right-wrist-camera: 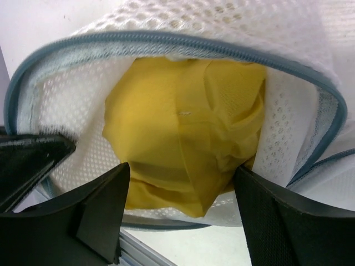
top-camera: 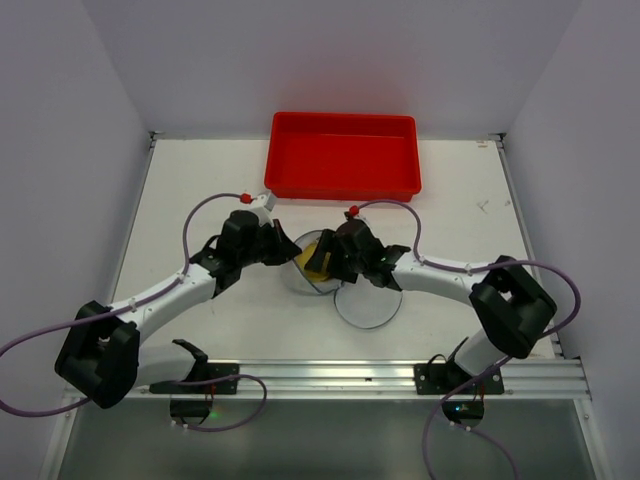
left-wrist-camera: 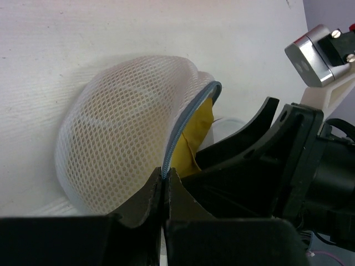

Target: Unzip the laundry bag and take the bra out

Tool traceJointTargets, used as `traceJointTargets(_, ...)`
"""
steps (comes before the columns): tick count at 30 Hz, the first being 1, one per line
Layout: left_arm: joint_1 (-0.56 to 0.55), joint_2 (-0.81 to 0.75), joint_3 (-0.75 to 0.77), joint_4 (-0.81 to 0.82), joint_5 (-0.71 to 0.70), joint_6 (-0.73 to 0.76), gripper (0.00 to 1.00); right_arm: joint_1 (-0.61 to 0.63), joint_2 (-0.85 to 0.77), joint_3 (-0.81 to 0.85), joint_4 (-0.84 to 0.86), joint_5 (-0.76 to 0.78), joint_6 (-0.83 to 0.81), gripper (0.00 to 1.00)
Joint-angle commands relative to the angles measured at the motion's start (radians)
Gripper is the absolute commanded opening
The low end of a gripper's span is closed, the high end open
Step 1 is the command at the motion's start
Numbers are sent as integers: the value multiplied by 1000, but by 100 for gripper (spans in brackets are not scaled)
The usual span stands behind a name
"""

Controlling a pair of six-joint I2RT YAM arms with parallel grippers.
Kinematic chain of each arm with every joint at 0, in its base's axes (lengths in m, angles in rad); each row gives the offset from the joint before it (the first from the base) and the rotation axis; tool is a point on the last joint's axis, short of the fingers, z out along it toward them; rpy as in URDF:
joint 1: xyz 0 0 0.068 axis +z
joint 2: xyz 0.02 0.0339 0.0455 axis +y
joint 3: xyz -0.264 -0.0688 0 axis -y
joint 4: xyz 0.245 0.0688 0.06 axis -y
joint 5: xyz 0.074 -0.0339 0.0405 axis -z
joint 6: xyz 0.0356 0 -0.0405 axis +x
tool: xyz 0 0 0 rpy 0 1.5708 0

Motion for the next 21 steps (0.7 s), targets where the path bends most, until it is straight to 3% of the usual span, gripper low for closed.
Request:
traceJointTargets(1, -2, -19, -22, 33, 19, 14, 0, -19, 39, 12, 99, -1, 10, 73)
traceJointTargets(2, -2, -19, -27, 34, 17, 14, 0, -19, 46, 16, 122, -4, -10, 63)
traceJointTargets(4, -2, -19, -31, 35, 12, 17, 0, -19, 59, 33, 156, -26, -27, 55)
traceJointTargets(5, -2, -20, -34, 35, 11, 18, 0, -20, 61, 33, 173, -38, -47, 40)
traceJointTargets(7, -2, -22, -33, 33, 11, 18, 0, -20, 52, 24, 205, -43, -61, 24)
traceJointTargets(8, -2, -23, -33, 31, 8, 14, 0, -20, 43, 15, 214, -47, -78, 10)
traceJointTargets(9, -2, -26, -31, 28, 0, 11, 0, -20, 27, -10, 227, -47, -90, 3)
traceJointTargets(13, 5, -28, -7, -31, -50, 11, 0, -25, -116, -85, 256, -66, -174, 0)
traceJointTargets(21, 114, -26, 10, -128, -46, 9, 0, -36, -370, -64, 103, -334, -352, 0)
